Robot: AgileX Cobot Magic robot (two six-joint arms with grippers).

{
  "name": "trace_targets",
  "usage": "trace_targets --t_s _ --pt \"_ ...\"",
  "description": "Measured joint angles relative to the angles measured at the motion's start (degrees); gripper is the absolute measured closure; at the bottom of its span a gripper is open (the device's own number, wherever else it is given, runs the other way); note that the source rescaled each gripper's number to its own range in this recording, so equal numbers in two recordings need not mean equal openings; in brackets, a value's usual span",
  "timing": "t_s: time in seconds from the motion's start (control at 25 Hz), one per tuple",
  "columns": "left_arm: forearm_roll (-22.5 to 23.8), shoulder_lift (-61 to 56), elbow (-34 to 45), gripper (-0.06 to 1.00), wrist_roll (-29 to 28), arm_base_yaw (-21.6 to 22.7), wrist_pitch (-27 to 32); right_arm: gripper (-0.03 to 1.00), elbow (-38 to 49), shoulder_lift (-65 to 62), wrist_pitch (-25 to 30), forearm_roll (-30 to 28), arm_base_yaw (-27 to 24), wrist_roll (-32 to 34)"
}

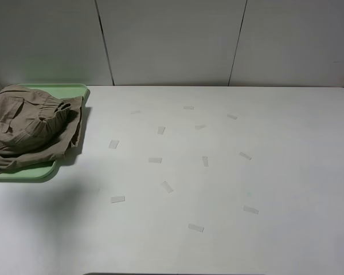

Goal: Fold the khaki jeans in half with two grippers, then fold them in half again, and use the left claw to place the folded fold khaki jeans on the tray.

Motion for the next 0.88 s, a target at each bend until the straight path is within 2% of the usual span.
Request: trace_targets --t_s 0.32,0.48,0.88 --pt "-0.32 -17.34 10.45 -0.05 -0.13 0.0 6.1 -0.03 0.0 0.0 0.0 0.0 0.0 0.0" --pt "-0.33 -27.09 16.0 -0.05 -0.6 0.0 6.46 -0.03 0.0 0.0 0.0 0.0 0.0 0.0" --pt "-0.4 -51.05 24.07 -0.05 -0.98 -0.37 6.56 -0.03 0.0 0.0 0.0 0.0 0.0 0.0"
